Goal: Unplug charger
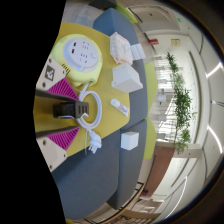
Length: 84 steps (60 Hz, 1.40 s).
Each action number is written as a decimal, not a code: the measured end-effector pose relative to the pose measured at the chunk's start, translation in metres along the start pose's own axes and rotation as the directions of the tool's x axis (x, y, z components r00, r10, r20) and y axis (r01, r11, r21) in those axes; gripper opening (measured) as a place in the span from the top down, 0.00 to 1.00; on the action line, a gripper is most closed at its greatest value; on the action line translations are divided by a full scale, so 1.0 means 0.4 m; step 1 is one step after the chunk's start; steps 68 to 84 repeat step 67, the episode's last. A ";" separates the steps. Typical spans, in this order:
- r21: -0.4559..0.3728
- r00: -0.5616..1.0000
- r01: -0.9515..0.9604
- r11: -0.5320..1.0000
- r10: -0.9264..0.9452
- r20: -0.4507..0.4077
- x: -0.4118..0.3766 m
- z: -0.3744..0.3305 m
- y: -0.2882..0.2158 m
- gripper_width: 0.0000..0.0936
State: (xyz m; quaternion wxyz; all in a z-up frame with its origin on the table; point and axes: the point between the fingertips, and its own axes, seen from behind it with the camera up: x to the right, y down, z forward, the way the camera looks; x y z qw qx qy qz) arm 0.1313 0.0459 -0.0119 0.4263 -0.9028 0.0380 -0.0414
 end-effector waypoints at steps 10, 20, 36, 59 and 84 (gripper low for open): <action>-0.018 0.999 -0.039 0.999 0.039 -0.006 0.023 -0.033 0.006 0.14; -0.032 0.998 -0.002 0.999 0.004 0.057 -0.006 -0.158 0.005 0.10; 0.089 0.997 0.024 0.996 -0.030 0.064 0.006 -0.486 -0.028 0.09; 0.146 0.998 0.047 0.988 -0.053 0.037 0.056 -0.640 0.027 0.10; 0.127 0.999 0.013 0.992 -0.018 0.041 0.098 -0.617 0.053 0.10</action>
